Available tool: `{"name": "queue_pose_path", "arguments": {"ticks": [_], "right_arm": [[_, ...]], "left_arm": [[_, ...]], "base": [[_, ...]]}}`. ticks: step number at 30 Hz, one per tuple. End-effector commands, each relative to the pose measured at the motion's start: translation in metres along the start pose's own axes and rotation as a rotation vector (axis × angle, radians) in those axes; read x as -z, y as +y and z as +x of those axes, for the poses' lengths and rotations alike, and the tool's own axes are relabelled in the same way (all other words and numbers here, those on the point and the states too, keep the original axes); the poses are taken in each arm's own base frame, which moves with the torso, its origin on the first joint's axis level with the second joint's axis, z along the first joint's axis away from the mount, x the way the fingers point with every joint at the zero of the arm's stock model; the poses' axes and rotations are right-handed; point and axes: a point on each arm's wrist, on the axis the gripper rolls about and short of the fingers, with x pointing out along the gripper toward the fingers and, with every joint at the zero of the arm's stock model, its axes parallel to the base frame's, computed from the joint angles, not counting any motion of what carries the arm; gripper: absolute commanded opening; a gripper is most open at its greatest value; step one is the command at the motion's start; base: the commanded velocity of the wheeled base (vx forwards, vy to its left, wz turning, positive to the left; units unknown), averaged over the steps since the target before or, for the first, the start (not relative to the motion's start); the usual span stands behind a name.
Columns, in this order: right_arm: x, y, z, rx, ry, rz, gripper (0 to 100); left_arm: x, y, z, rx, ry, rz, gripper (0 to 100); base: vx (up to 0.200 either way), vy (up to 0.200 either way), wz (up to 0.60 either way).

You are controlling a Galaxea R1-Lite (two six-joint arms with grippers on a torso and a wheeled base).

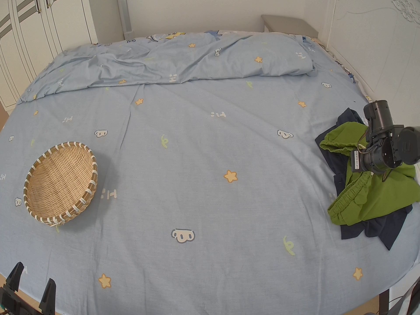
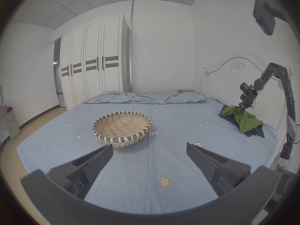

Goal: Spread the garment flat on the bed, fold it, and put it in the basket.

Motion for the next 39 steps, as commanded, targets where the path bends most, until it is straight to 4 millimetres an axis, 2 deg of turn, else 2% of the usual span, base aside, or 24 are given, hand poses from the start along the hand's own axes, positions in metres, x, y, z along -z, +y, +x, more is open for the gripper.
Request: {"name": "queue_pose_path", "arguments": {"ticks": [1,10,13,15,16,18,21,22,24,27,28,29,30,31,34,39], "right_arm": [[-0.021,0.011,-0.055,-0.160,-0.090,0.053,0],[-0.043,0.047,-0.126,-0.572,-0.052,0.121,0],[-0.052,0.057,-0.144,-0.671,-0.076,0.142,0],[-0.054,0.072,-0.165,-0.757,-0.104,0.118,0],[-0.054,0.072,-0.165,-0.757,-0.104,0.118,0],[-0.056,0.101,-0.183,-0.845,-0.119,0.089,0],[-0.057,0.131,-0.197,-0.922,-0.116,0.086,0],[-0.057,0.131,-0.197,-0.922,-0.116,0.086,0],[-0.052,0.171,-0.201,-0.976,-0.084,0.084,0],[-0.040,0.206,-0.200,-1.005,-0.053,0.062,0],[-0.038,0.215,-0.199,-1.014,-0.052,0.056,0],[-0.038,0.215,-0.199,-1.014,-0.052,0.056,0],[-0.032,0.233,-0.194,-1.024,-0.049,0.044,0],[-0.028,0.242,-0.191,-1.027,-0.042,0.038,0],[-0.023,0.254,-0.187,-1.035,-0.035,0.047,0],[-0.024,0.255,-0.183,-1.028,-0.029,0.059,0]], "left_arm": [[0.005,0.000,0.000,0.000,0.001,-0.001,100],[0.005,0.000,0.000,-0.001,0.001,-0.001,100],[0.005,0.000,0.000,0.000,0.001,-0.001,100],[0.005,0.000,0.000,0.000,0.001,-0.001,100],[0.005,0.000,0.000,0.000,0.001,-0.001,100],[0.005,0.000,0.000,0.000,0.001,-0.001,100],[0.005,0.000,0.000,0.000,0.001,-0.001,100],[0.005,0.000,0.000,0.000,0.001,-0.001,100],[0.005,0.000,0.000,-0.001,0.001,-0.001,100],[0.005,0.000,0.000,0.000,0.001,-0.001,100],[0.005,0.000,0.000,0.000,0.001,-0.001,100],[0.005,0.000,0.000,0.000,0.001,-0.001,100],[0.005,0.000,0.000,0.000,0.001,-0.001,100],[0.005,0.000,0.000,0.000,0.001,-0.001,100],[0.005,0.000,0.000,0.000,0.001,-0.001,100],[0.005,0.000,0.000,-0.001,0.001,0.002,100]], "base": [[0.000,0.000,0.00],[0.000,0.000,0.00],[0.000,0.000,0.00],[0.000,0.000,0.00],[0.000,0.000,0.00],[0.000,0.000,0.00],[0.000,0.000,0.00],[0.000,0.000,0.00],[0.000,0.000,0.00],[0.000,0.000,0.00],[0.000,0.000,0.00],[0.000,0.000,0.00],[0.000,0.000,0.00],[0.000,0.000,0.00],[0.000,0.000,0.00],[0.000,0.000,0.00]]}}
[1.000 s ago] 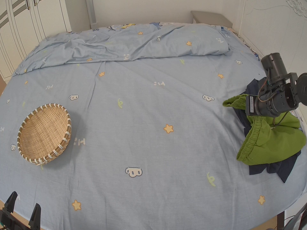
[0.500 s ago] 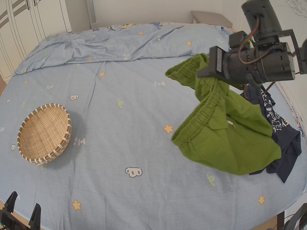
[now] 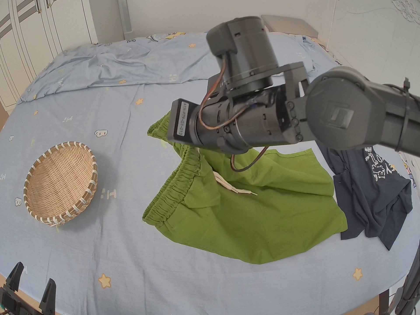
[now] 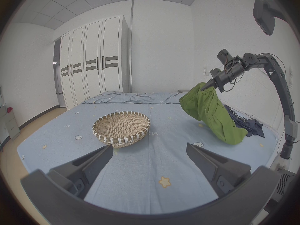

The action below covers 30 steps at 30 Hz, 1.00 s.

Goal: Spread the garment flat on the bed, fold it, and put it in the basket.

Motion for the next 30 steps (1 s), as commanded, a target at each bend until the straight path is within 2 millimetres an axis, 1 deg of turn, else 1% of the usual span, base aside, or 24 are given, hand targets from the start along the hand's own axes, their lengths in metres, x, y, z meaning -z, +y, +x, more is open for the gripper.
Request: {"name": "queue_pose_path", "arguments": {"ticks": [1,3,6,7,12,16,21,22,23,25,26,27,28,29,30], "right_arm": [[0.011,-0.004,0.021,0.022,0.037,-0.005,0],[0.011,-0.006,0.023,0.030,0.041,-0.003,0],[0.019,-0.012,0.038,0.051,0.068,-0.006,0],[0.020,-0.012,0.039,0.053,0.070,-0.007,100],[0.031,-0.012,0.050,0.066,0.105,-0.022,100],[0.042,-0.009,0.058,0.069,0.138,-0.036,100],[0.040,-0.011,0.055,0.079,0.143,-0.028,100],[0.035,-0.015,0.051,0.089,0.141,-0.017,100],[0.028,-0.020,0.044,0.098,0.130,-0.007,100],[0.011,-0.030,0.026,0.114,0.100,0.014,100],[-0.003,-0.038,0.002,0.111,0.074,0.033,100],[-0.010,-0.044,-0.010,0.100,0.065,0.047,100],[-0.015,-0.052,-0.021,0.088,0.064,0.062,100],[-0.022,-0.060,-0.036,0.068,0.061,0.079,100],[-0.028,-0.066,-0.053,0.047,0.053,0.093,100]], "left_arm": [[0.005,0.000,0.000,-0.001,0.001,0.000,100],[0.005,0.000,0.000,0.001,0.001,-0.002,100],[0.005,0.000,0.000,-0.001,0.001,-0.002,100],[0.005,0.000,0.000,0.001,0.001,-0.002,100],[0.005,0.000,0.000,0.001,0.001,0.000,100],[0.005,0.000,0.000,0.007,0.001,0.009,100],[0.005,0.000,0.000,0.002,-0.005,0.009,100],[0.004,0.000,0.000,0.001,-0.010,0.015,100],[-0.003,0.000,-0.002,-0.010,-0.047,0.015,100],[-0.038,0.000,-0.014,0.008,-0.194,0.001,100],[-0.078,0.000,-0.029,0.029,-0.290,-0.040,100],[-0.096,0.001,-0.031,0.052,-0.274,-0.070,100],[-0.109,0.002,-0.030,0.081,-0.230,-0.092,100],[-0.120,0.003,-0.026,0.113,-0.170,-0.105,100],[-0.125,0.003,-0.022,0.153,-0.110,-0.108,100]], "base": [[0.000,0.000,0.00],[0.000,0.000,0.00],[0.000,0.000,0.00],[0.000,0.000,0.00],[0.000,0.000,0.00],[0.000,0.000,0.00],[0.000,0.000,0.00],[0.000,0.000,0.00],[0.000,0.000,0.00],[0.000,0.000,0.00],[0.000,0.000,0.00],[0.000,0.000,0.00],[0.000,0.000,0.00],[0.000,0.000,0.00],[0.000,0.000,0.00]]}}
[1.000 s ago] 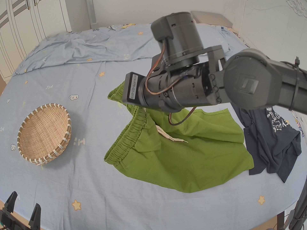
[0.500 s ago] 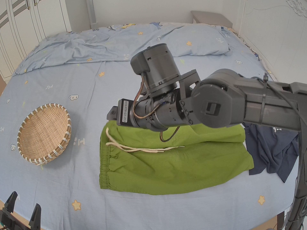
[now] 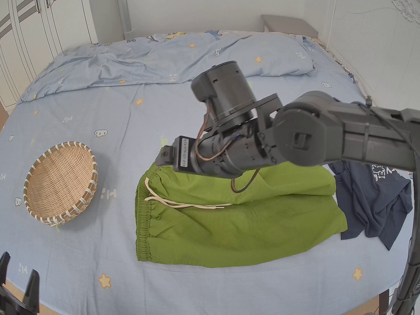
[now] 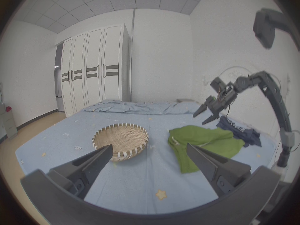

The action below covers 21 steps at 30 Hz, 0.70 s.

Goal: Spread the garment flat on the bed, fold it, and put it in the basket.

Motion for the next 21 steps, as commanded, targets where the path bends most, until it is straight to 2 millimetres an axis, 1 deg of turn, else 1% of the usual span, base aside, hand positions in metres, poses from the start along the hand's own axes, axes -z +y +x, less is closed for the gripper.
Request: {"name": "queue_pose_path", "arguments": {"ticks": [1,2,3,4,5,7,9,10,11,12,13,14,15,17,18,19,21], "right_arm": [[-0.040,-0.055,-0.111,-0.072,-0.089,0.100,100],[-0.041,-0.063,-0.123,-0.081,-0.091,0.113,100],[-0.040,-0.074,-0.135,-0.089,-0.090,0.131,100],[-0.036,-0.088,-0.151,-0.097,-0.088,0.151,100],[-0.034,-0.091,-0.153,-0.096,-0.088,0.155,100],[-0.024,-0.106,-0.169,-0.106,-0.096,0.177,100],[-0.014,-0.120,-0.178,-0.126,-0.107,0.193,100],[-0.008,-0.127,-0.184,-0.132,-0.116,0.200,100],[-0.002,-0.133,-0.191,-0.137,-0.122,0.208,100],[0.007,-0.140,-0.198,-0.143,-0.125,0.215,100],[0.007,-0.140,-0.198,-0.143,-0.125,0.215,100],[0.018,-0.154,-0.205,-0.135,-0.134,0.238,100],[0.020,-0.162,-0.207,-0.120,-0.147,0.251,100],[0.024,-0.183,-0.206,-0.066,-0.184,0.293,100],[0.027,-0.189,-0.204,-0.053,-0.185,0.300,100],[0.034,-0.197,-0.198,-0.030,-0.183,0.300,100],[0.046,-0.206,-0.190,-0.017,-0.190,0.264,100]], "left_arm": [[-0.100,0.002,0.001,0.181,0.043,-0.103,100],[-0.100,0.001,0.010,0.229,0.092,-0.110,100],[-0.098,-0.001,0.022,0.287,0.159,-0.132,100],[-0.098,-0.006,0.042,0.380,0.264,-0.194,100],[-0.098,-0.007,0.046,0.392,0.283,-0.210,100],[-0.097,-0.016,0.071,0.473,0.391,-0.322,100],[-0.093,-0.025,0.094,0.516,0.482,-0.402,100],[-0.086,-0.030,0.108,0.521,0.538,-0.432,100],[-0.081,-0.033,0.116,0.521,0.568,-0.444,100],[-0.072,-0.037,0.128,0.520,0.614,-0.451,100],[-0.072,-0.037,0.128,0.520,0.614,-0.451,100],[-0.055,-0.042,0.147,0.515,0.701,-0.463,100],[-0.045,-0.043,0.155,0.511,0.743,-0.468,100],[-0.027,-0.044,0.174,0.521,0.818,-0.498,100],[-0.023,-0.045,0.178,0.532,0.834,-0.508,100],[-0.012,-0.043,0.187,0.557,0.864,-0.537,100],[0.001,-0.039,0.199,0.632,0.882,-0.555,100]], "base": [[0.000,0.000,0.00],[0.000,0.000,0.00],[0.000,0.000,0.00],[0.000,0.000,0.00],[0.000,0.000,0.00],[0.000,0.000,0.00],[0.000,0.000,0.00],[0.000,0.000,0.00],[0.000,0.000,0.00],[0.000,0.000,0.00],[0.000,0.000,0.00],[0.000,0.000,0.00],[0.000,0.000,0.00],[0.000,0.000,0.00],[0.000,0.000,0.00],[0.000,0.000,0.00],[0.000,0.000,0.00]]}}
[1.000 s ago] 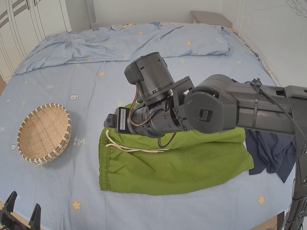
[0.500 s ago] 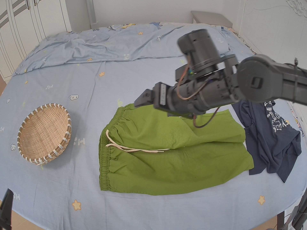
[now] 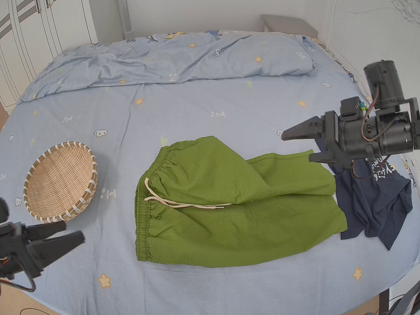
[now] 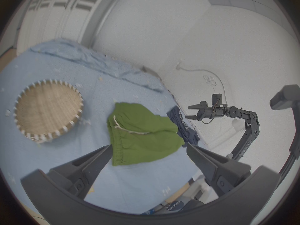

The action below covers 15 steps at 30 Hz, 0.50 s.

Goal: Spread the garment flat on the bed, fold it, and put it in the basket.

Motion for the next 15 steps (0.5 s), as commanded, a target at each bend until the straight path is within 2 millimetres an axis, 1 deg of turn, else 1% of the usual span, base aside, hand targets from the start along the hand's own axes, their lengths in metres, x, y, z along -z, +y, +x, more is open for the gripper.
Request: {"name": "queue_pose_path", "arguments": {"ticks": [1,3,4,6,7,8,11,13,15], "right_arm": [[0.034,-0.067,-0.045,0.043,-0.139,0.023,100],[0.036,-0.071,-0.043,0.031,-0.165,0.016,100],[0.036,-0.071,-0.042,0.029,-0.169,0.017,100],[0.037,-0.071,-0.041,0.012,-0.175,0.019,100],[0.037,-0.071,-0.041,0.012,-0.175,0.019,100],[0.038,-0.070,-0.040,0.014,-0.173,0.012,100],[0.038,-0.069,-0.041,0.007,-0.172,0.009,100],[0.038,-0.070,-0.041,0.008,-0.177,0.010,100],[0.038,-0.069,-0.042,0.005,-0.175,0.007,100]], "left_arm": [[0.030,0.067,0.103,0.122,0.394,-0.244,100],[0.036,0.084,0.112,0.146,0.421,-0.210,100],[0.038,0.088,0.114,0.146,0.433,-0.205,100],[0.050,0.116,0.127,0.113,0.482,-0.176,100],[0.050,0.116,0.127,0.113,0.482,-0.176,100],[0.061,0.135,0.132,0.089,0.518,-0.177,100],[0.066,0.143,0.134,0.081,0.538,-0.176,100],[0.066,0.143,0.136,0.084,0.541,-0.177,100],[0.066,0.144,0.142,0.094,0.547,-0.173,100]], "base": [[0.000,0.000,0.00],[0.000,0.000,0.00],[0.000,0.000,0.00],[0.000,0.000,0.00],[0.000,0.000,0.00],[0.000,0.000,0.00],[0.000,0.000,0.00],[0.000,0.000,0.00],[0.000,0.000,0.00]]}}
